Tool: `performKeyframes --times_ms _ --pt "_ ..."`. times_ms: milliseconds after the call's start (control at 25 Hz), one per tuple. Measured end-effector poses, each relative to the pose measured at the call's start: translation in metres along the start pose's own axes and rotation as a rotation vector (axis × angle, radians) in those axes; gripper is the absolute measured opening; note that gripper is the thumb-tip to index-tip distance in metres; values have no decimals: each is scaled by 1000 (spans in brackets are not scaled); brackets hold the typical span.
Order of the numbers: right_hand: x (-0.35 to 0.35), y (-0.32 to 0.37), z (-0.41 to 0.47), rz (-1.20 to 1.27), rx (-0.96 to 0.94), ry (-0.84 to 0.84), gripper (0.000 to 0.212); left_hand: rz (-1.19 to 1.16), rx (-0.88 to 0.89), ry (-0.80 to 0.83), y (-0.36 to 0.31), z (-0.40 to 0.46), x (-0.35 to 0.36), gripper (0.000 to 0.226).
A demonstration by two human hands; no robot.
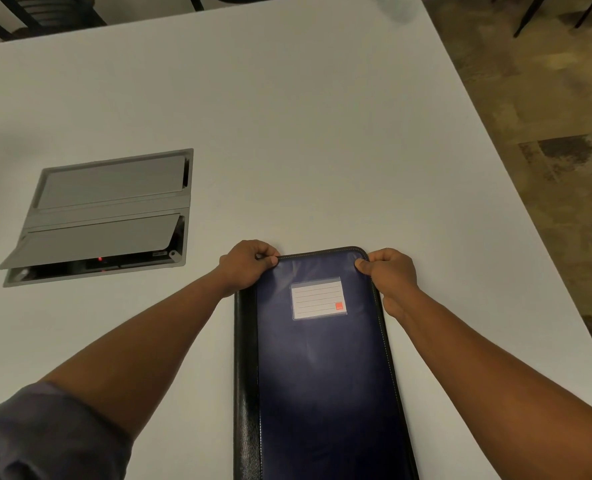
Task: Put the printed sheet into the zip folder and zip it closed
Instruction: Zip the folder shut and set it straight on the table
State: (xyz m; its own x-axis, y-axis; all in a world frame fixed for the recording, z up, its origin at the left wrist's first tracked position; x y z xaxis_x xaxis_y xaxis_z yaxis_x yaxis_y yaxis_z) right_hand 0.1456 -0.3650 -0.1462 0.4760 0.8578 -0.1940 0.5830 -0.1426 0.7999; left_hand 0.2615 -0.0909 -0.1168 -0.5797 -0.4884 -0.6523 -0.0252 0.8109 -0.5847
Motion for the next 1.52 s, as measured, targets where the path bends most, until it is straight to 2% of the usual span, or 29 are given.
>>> performKeyframes --times_ms 280,440,520,720,840,920,1040,1120,1240,1360,1520 --pt "0 -1 0 -6 -3 -2 18 19 -75 -110 5 -4 0 16" --pt "0 -2 0 -3 -7 -20 16 -216 -119 -135 9 -1 0 20" --pt "-1 -3 0 8 -4 -29 15 -247 -145 -143 9 0 1 23" --pt "-1 -4 -1 25 -7 -57 14 -161 -197 -172 15 2 3 16" --pt "-2 -5 -4 3 -36 -75 15 -85 -156 -277 14 -12 -3 14" --pt "-4 -5 -7 -15 -72 -61 23 -16 -63 -342 14 -29 -4 37" --pt "-6 -4 -22 -169 -189 18 52 13 26 -303 25 -58 6 60" --pt "-6 -9 -43 -325 -311 73 65 5 41 -263 38 -82 17 64" --pt "-11 -32 -87 -470 -424 149 70 5 57 -210 54 -126 41 66" --pt "-22 -67 -133 -599 -407 237 71 37 115 -179 63 -178 69 69" --pt "-40 -110 -190 -726 -387 350 84 55 138 -126 76 -241 103 84"
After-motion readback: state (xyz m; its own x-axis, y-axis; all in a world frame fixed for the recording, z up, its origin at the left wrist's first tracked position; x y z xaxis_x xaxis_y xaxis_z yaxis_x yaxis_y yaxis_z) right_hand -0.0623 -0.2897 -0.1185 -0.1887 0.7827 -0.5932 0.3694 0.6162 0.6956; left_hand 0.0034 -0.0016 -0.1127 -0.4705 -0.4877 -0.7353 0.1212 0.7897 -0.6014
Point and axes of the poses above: each hand's wrist, its own z-axis towards the middle knuckle, its own x-axis out of the palm, y = z × x, the point moved 9 cm from there along z, towards the middle knuckle, and after that the axes turned 6 degrees about z, right-handed, at the moved point
